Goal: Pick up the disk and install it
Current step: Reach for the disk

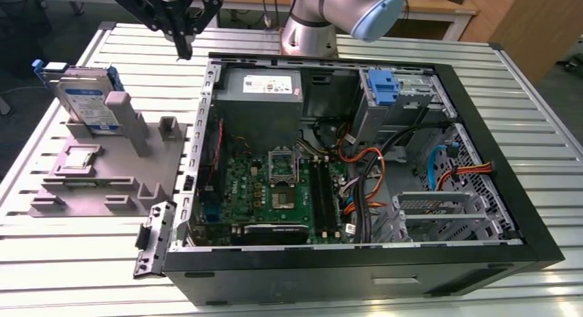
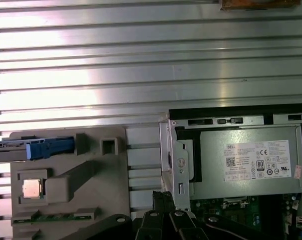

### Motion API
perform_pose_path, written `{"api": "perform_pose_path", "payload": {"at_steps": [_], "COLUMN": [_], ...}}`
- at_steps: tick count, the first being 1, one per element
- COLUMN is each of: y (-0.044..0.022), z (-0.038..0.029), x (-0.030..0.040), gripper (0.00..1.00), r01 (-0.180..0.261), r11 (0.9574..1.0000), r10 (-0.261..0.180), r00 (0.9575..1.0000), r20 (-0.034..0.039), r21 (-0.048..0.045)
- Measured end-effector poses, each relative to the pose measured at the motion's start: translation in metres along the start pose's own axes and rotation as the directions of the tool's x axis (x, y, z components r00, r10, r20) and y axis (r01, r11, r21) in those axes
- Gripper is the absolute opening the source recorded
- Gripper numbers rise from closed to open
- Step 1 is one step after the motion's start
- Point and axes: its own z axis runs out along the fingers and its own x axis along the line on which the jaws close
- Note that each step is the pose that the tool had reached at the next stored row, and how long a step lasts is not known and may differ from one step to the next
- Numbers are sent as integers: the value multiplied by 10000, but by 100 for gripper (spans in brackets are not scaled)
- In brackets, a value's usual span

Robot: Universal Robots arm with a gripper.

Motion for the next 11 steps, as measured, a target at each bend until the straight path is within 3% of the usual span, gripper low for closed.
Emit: {"api": "perform_pose_path", "payload": {"at_steps": [11], "y": [-2], "z": [1], "x": [31], "gripper": [10], "r01": [-1], "r11": [10000], "r10": [1], "r00": [10000], "r20": [0], "r21": [0]}}
